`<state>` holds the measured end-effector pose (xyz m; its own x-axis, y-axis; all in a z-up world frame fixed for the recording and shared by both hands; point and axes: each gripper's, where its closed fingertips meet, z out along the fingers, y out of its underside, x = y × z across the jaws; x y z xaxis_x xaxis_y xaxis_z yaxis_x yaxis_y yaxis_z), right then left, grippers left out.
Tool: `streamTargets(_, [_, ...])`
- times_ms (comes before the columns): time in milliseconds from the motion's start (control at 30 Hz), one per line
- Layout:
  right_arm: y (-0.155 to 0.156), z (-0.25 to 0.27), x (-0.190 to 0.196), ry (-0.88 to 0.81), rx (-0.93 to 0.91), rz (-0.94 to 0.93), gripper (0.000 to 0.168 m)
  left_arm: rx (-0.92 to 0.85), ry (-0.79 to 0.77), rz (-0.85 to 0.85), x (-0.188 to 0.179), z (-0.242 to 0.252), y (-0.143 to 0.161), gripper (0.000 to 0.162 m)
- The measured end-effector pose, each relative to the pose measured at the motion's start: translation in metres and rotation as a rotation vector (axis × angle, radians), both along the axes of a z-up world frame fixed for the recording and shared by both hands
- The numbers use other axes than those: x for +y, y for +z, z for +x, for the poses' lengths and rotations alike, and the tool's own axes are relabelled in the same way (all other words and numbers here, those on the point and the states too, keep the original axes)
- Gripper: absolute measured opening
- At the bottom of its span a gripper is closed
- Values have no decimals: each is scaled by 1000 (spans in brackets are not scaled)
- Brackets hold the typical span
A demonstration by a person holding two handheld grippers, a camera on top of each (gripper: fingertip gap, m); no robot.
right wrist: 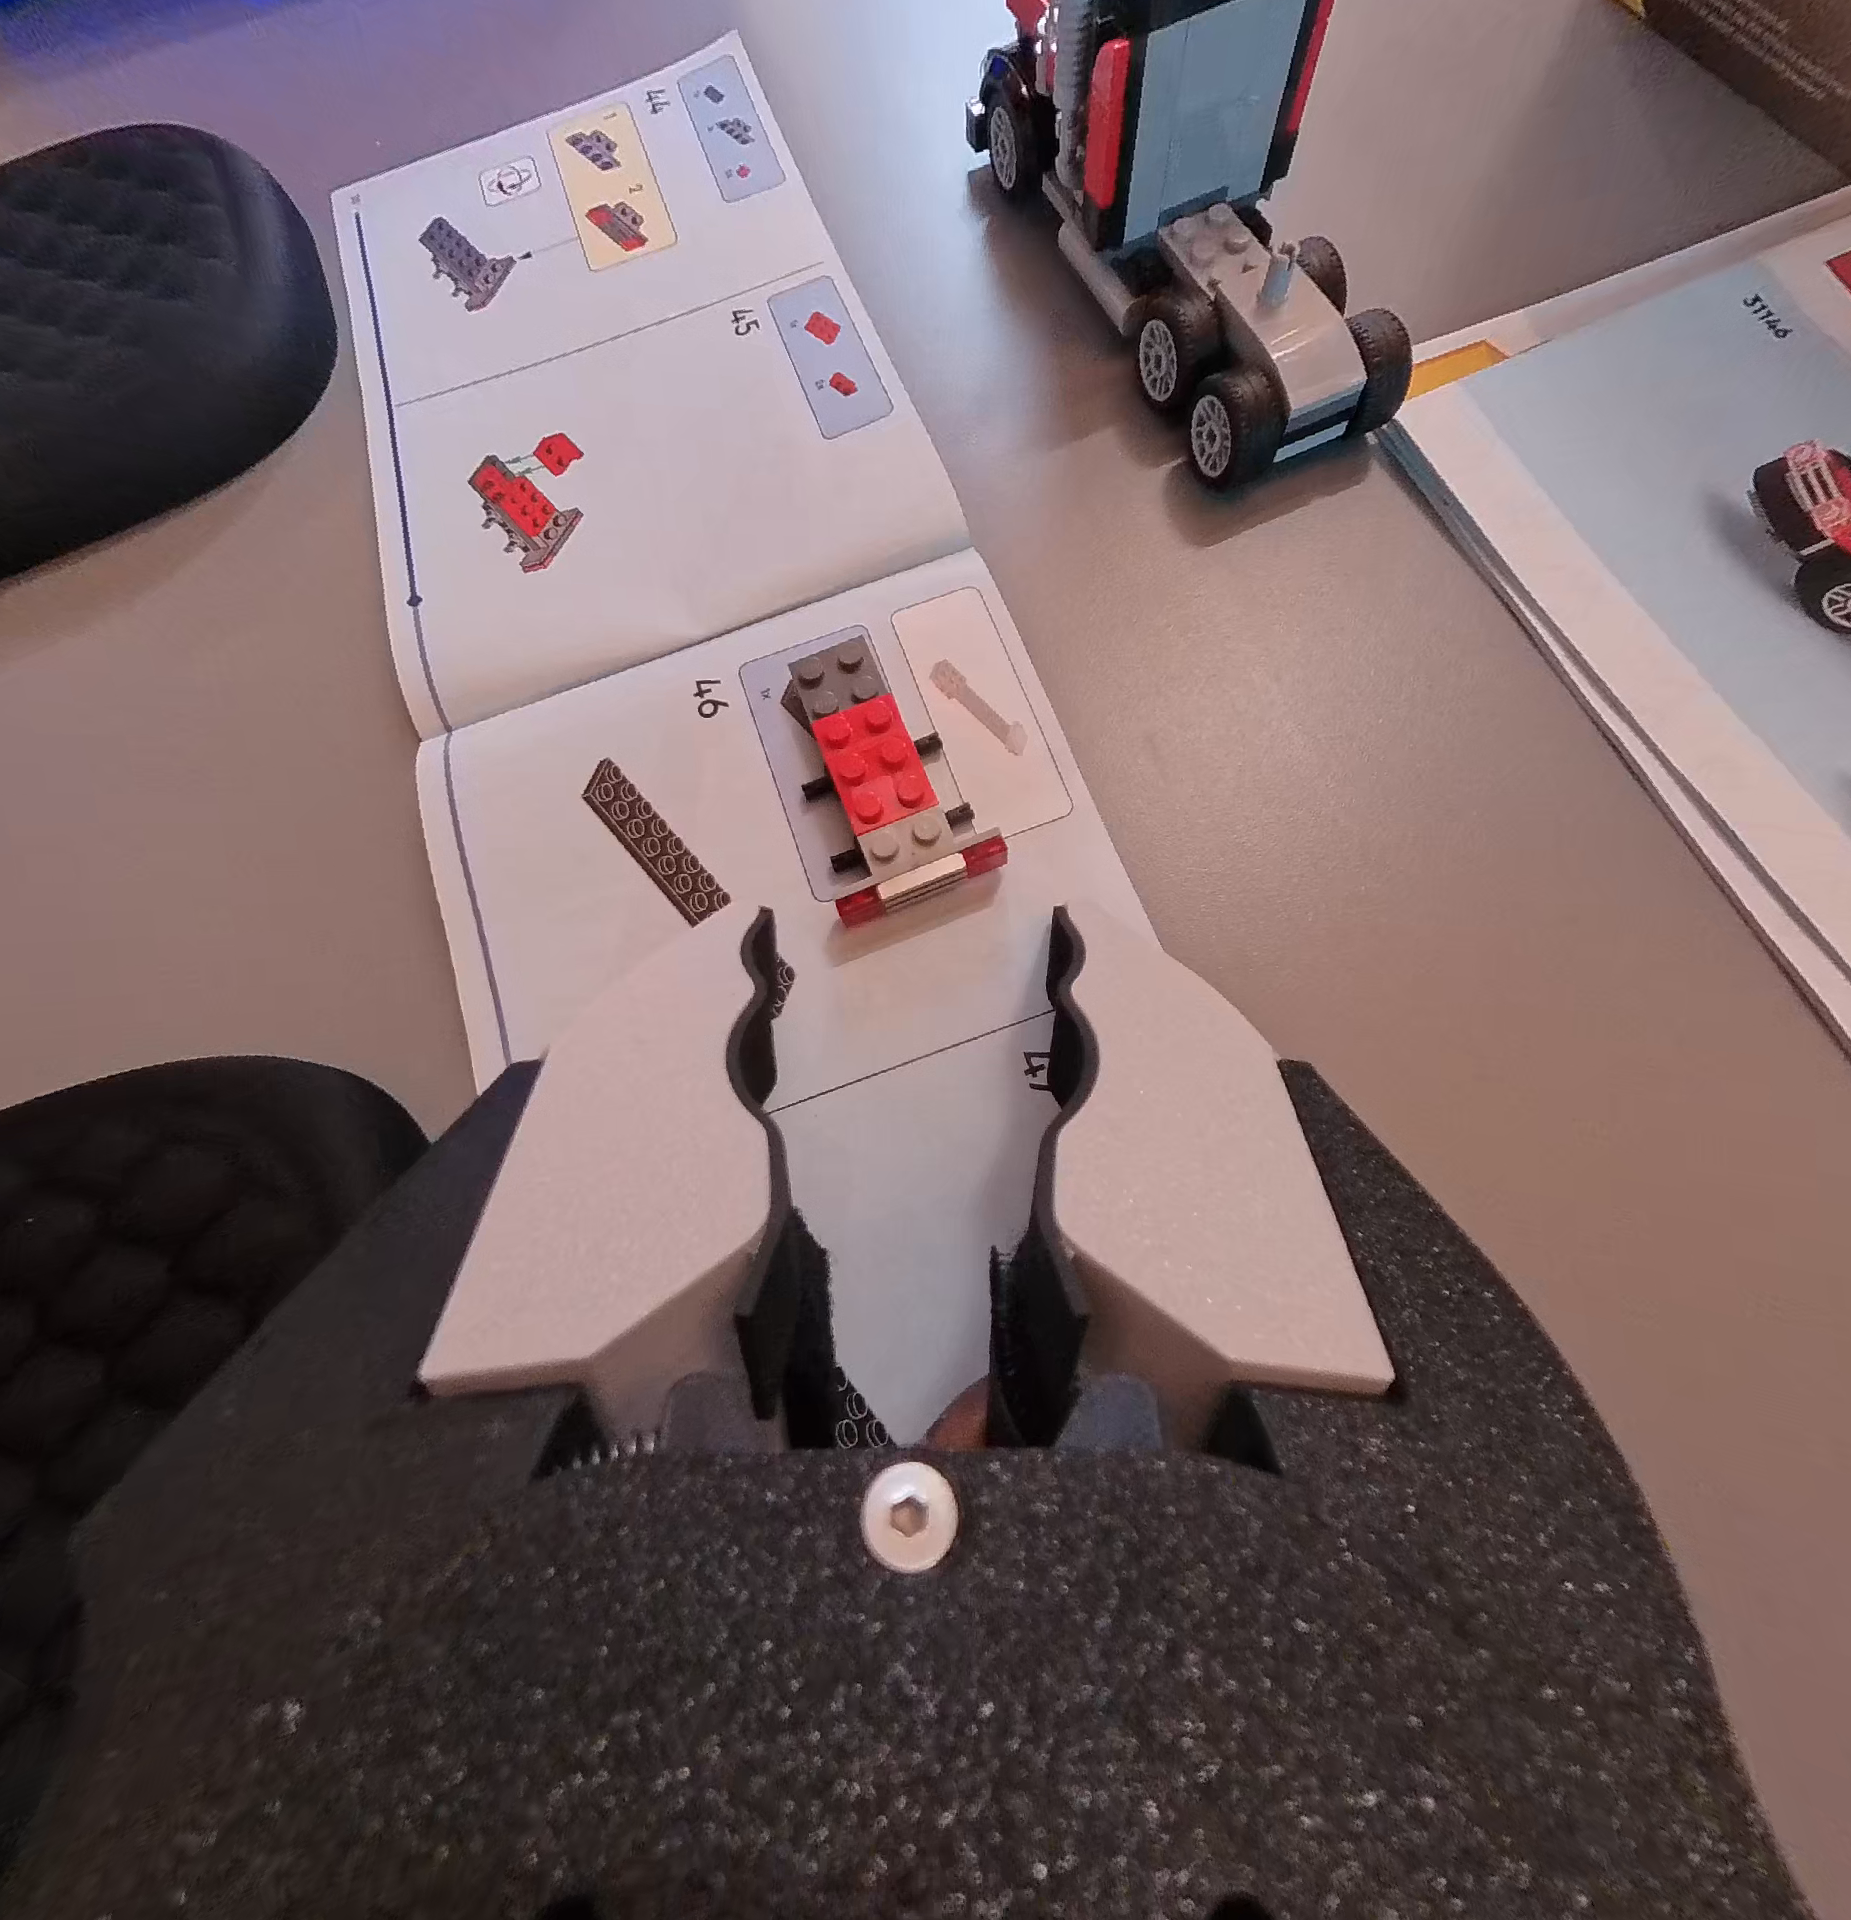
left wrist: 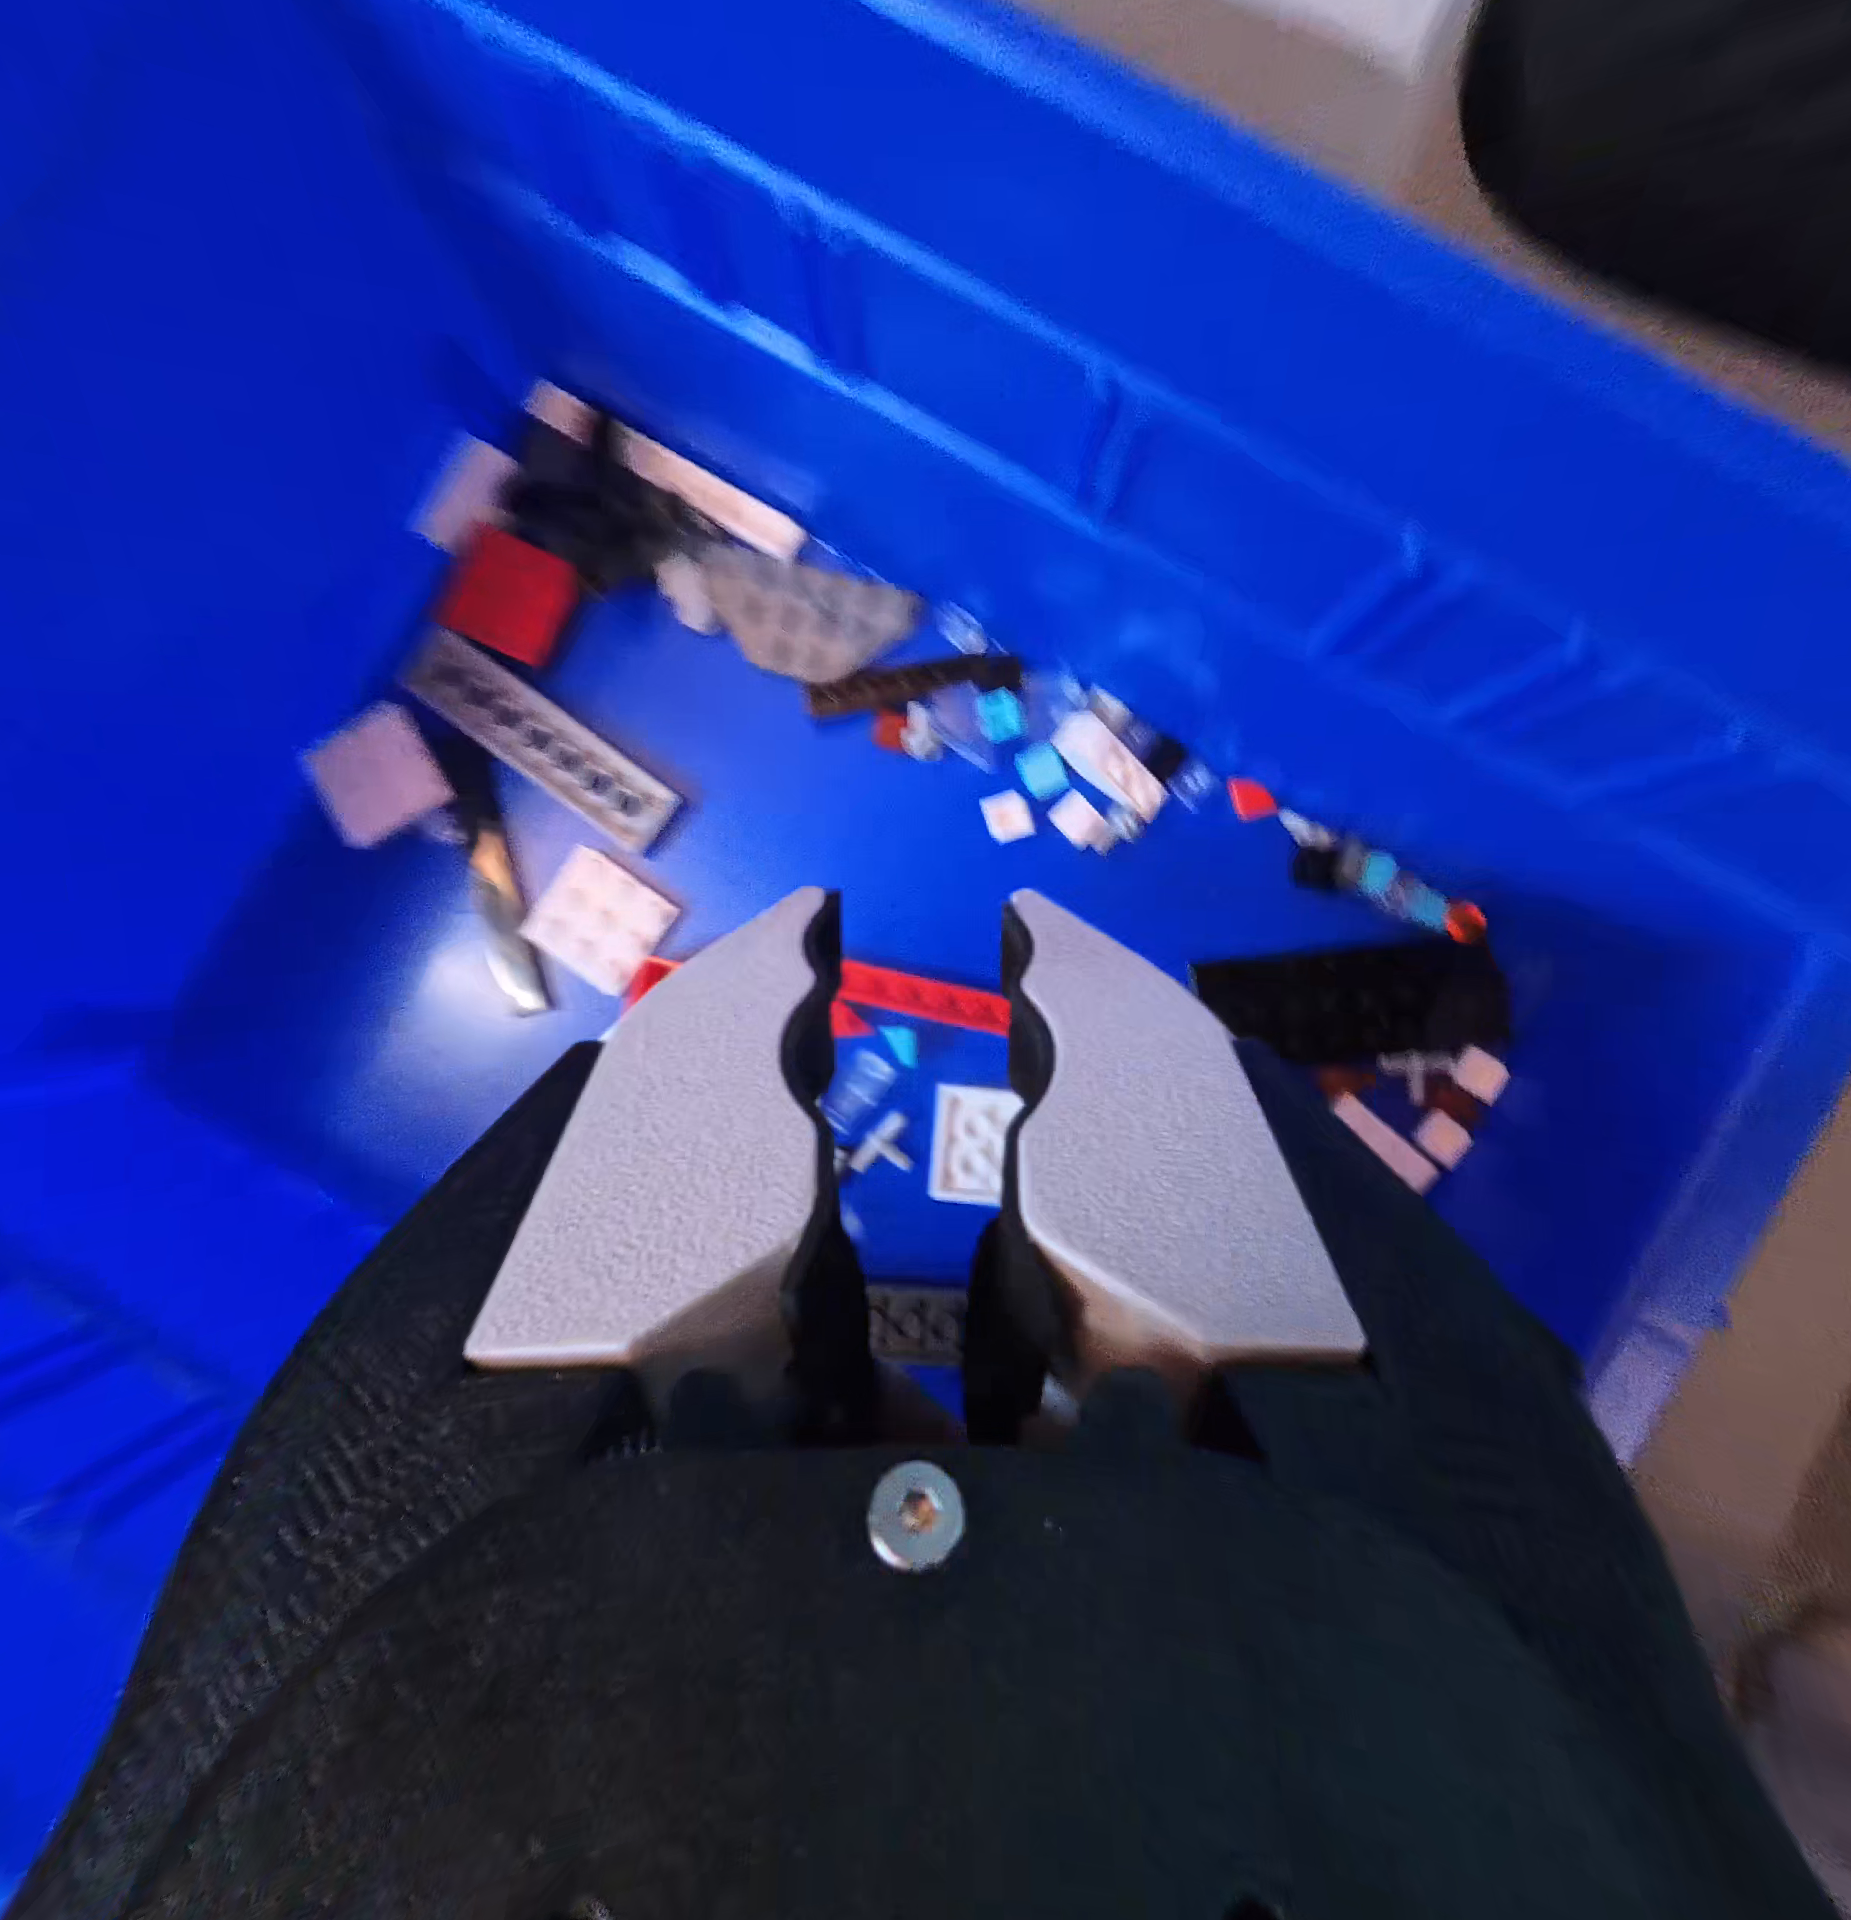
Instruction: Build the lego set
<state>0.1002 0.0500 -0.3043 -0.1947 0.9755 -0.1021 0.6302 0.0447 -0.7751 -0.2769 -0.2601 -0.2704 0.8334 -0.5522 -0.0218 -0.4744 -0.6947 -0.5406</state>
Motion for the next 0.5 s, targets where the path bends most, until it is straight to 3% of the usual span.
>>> streamTargets(100, [0,0,0,-1,0,-2,50,9,140,119,23,-21,15,48])
streamTargets(233, [0,0,0,0,0,6,51,122,365,167,43,-55,19,52])
streamTargets(400, [0,-1,0,4,1,-2,51,-155,525,425,72,-58,73,49])
streamTargets(500, [9,-8,0,-19,25,40,55,-178,507,424,75,-52,85,50])
